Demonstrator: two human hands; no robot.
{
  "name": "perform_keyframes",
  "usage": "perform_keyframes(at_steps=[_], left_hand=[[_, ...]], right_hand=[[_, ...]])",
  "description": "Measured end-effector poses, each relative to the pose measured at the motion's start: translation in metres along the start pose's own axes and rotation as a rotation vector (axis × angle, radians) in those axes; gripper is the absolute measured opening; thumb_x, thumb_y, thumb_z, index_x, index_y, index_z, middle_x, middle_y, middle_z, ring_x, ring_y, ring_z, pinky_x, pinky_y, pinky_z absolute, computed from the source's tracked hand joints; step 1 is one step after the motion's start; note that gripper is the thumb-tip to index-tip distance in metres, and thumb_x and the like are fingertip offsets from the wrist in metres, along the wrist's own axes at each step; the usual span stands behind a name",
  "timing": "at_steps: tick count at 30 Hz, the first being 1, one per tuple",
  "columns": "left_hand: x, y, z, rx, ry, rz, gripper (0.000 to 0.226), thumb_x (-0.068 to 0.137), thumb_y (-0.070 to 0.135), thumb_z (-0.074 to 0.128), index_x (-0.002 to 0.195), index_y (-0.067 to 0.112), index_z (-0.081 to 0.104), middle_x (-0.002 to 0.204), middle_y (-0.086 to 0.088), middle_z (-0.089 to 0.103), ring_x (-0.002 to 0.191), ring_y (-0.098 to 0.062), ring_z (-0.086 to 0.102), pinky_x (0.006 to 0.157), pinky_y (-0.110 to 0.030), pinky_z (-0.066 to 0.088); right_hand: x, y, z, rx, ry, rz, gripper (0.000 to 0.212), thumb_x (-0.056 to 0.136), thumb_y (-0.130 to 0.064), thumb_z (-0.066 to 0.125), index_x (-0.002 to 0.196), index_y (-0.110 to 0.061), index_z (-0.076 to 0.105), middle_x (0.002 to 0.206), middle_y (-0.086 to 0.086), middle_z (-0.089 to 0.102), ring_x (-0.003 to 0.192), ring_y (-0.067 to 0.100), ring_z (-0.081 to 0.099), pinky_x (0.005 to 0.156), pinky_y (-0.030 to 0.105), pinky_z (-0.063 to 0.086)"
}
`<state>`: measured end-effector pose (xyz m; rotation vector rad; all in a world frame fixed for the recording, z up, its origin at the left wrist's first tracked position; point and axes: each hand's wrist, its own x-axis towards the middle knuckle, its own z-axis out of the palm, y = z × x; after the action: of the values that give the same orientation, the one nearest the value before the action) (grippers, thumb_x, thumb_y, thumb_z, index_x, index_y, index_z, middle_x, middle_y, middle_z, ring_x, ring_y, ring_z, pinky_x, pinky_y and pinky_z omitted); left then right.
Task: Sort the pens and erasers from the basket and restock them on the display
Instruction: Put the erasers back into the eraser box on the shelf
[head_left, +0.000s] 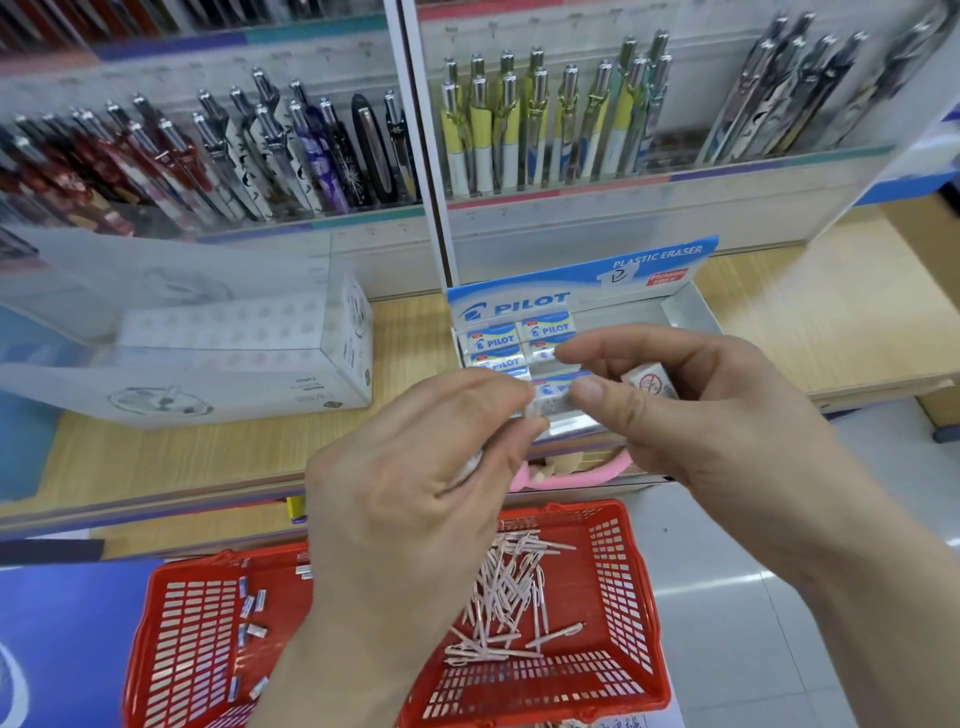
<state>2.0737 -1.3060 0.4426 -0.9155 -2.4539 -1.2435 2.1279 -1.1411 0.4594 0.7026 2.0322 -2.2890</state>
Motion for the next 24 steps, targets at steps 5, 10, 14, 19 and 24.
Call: perform_keyframes(at_steps=[5,10,14,19,24], left_hand=[[0.003,-0.006,0.004,-0.013,-0.015,-0.001,0.011,0.080,0.019,0.072,0.090,0.015,0.075,0.090,0.008,0.071,0.086,-0.001,0.064,0.080,-0.013,0.047],[0.008,-0.016,0.009,-0.036,-0.066,-0.082,0.007,0.083,0.023,0.070,0.086,0.019,0.074,0.085,0.012,0.069,0.082,0.001,0.063,0.076,-0.013,0.047],[0.014,-0.037,0.016,0.051,-0.041,-0.246,0.011,0.083,0.034,0.065,0.084,0.028,0.075,0.081,0.014,0.069,0.078,0.000,0.059,0.070,-0.009,0.041],[0.018,-0.046,0.029,0.056,-0.094,-0.390,0.008,0.079,0.028,0.073,0.086,0.030,0.076,0.084,0.012,0.071,0.079,0.001,0.059,0.071,-0.007,0.043],[0.020,-0.044,0.033,-0.015,-0.080,-0.513,0.009,0.076,0.030,0.074,0.084,0.034,0.075,0.081,0.016,0.072,0.074,0.000,0.065,0.073,-0.027,0.054]], right_hand=[[0.006,-0.007,-0.013,-0.239,-0.065,-0.045,0.023,0.068,-0.013,0.075,0.091,-0.019,0.075,0.088,0.001,0.074,0.075,0.010,0.070,0.062,0.017,0.053],[0.018,-0.006,-0.019,-0.687,0.074,-0.132,0.018,0.075,-0.016,0.078,0.085,-0.030,0.071,0.079,-0.012,0.067,0.078,0.001,0.062,0.060,0.008,0.047],[0.034,0.004,-0.018,-0.998,0.129,-0.143,0.022,0.079,-0.021,0.075,0.097,-0.032,0.070,0.092,-0.013,0.062,0.089,0.010,0.055,0.073,0.019,0.043],[0.048,0.014,-0.009,-1.154,0.150,-0.139,0.024,0.080,-0.021,0.070,0.101,-0.031,0.068,0.099,-0.006,0.063,0.097,0.016,0.055,0.079,0.031,0.045],[0.052,0.013,-0.004,-1.112,0.184,-0.162,0.031,0.077,-0.018,0.072,0.103,-0.026,0.058,0.100,-0.005,0.067,0.099,0.020,0.058,0.082,0.034,0.048]])
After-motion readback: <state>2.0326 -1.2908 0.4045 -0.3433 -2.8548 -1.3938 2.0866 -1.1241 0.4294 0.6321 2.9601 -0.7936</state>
